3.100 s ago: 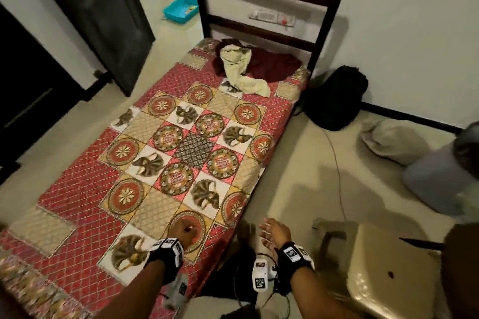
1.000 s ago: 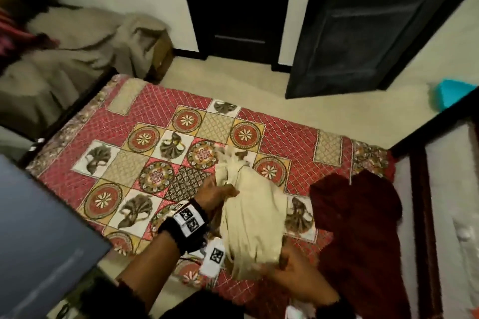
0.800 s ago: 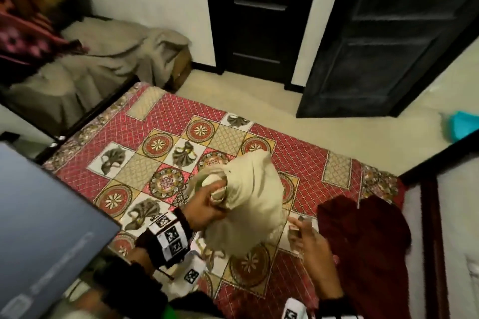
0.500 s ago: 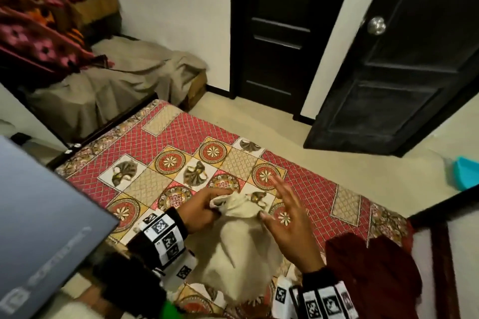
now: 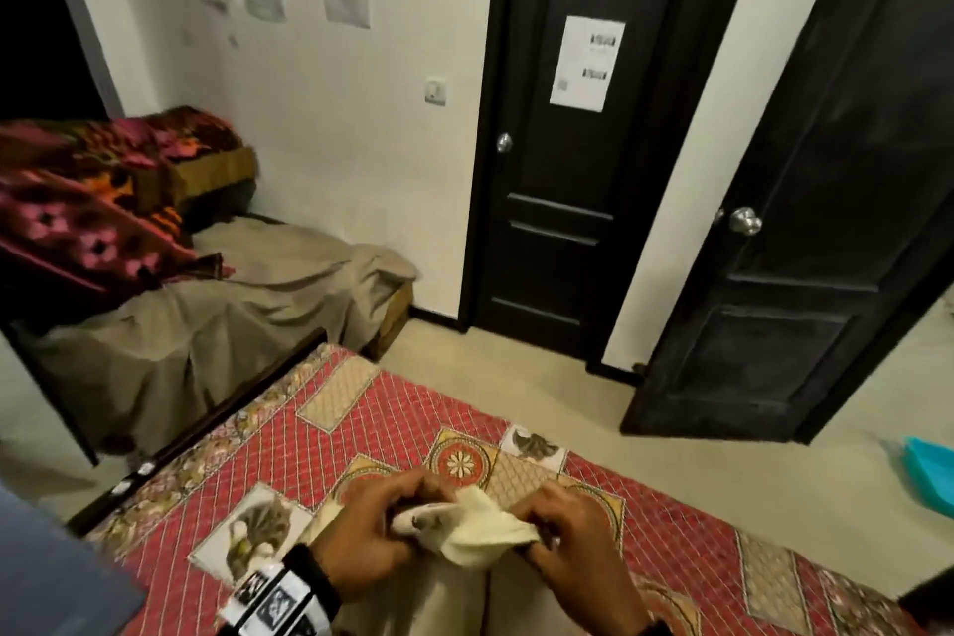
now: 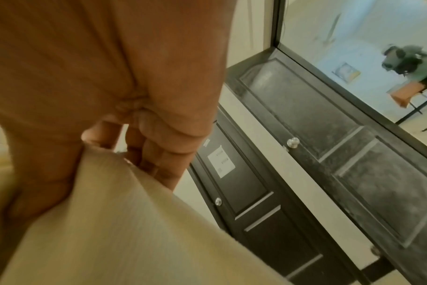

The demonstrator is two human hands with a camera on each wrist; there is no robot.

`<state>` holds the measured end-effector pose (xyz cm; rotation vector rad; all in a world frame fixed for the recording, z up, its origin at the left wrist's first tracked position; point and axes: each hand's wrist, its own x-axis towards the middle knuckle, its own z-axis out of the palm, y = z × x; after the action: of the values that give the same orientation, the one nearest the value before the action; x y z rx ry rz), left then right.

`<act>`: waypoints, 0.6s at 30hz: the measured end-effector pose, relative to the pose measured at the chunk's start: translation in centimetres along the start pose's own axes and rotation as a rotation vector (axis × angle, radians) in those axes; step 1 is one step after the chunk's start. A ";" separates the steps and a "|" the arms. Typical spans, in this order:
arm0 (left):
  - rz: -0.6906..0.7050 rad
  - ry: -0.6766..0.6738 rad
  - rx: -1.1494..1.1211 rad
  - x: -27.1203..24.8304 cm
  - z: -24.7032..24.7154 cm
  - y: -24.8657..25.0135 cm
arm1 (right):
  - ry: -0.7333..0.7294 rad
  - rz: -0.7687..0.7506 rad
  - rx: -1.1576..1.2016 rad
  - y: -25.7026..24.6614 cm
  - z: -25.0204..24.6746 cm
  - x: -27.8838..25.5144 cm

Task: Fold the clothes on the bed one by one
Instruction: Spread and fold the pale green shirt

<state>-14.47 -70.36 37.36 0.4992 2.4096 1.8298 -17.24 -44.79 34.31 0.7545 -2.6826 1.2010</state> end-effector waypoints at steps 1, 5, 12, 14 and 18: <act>-0.006 -0.025 -0.029 0.1 -1.6 0.0 | 0.033 -0.017 -0.012 -0.5 0.0 1.0; -0.022 -0.005 0.048 1.3 -6.4 -1.2 | 0.128 0.019 -0.118 -2.4 -1.2 2.4; -0.160 0.678 0.046 5.4 -12.0 -1.9 | 0.500 0.064 0.029 -8.6 -7.9 2.6; -0.060 0.612 0.230 5.3 -12.6 -1.5 | 0.508 0.039 0.014 -9.7 -10.0 3.0; 0.192 0.043 0.440 3.3 -4.2 1.8 | 0.471 -0.004 -0.081 -11.3 -11.0 4.2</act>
<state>-18.32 -72.84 40.69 0.7520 2.8921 1.3679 -16.57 -44.88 50.61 0.4007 -2.3205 1.0962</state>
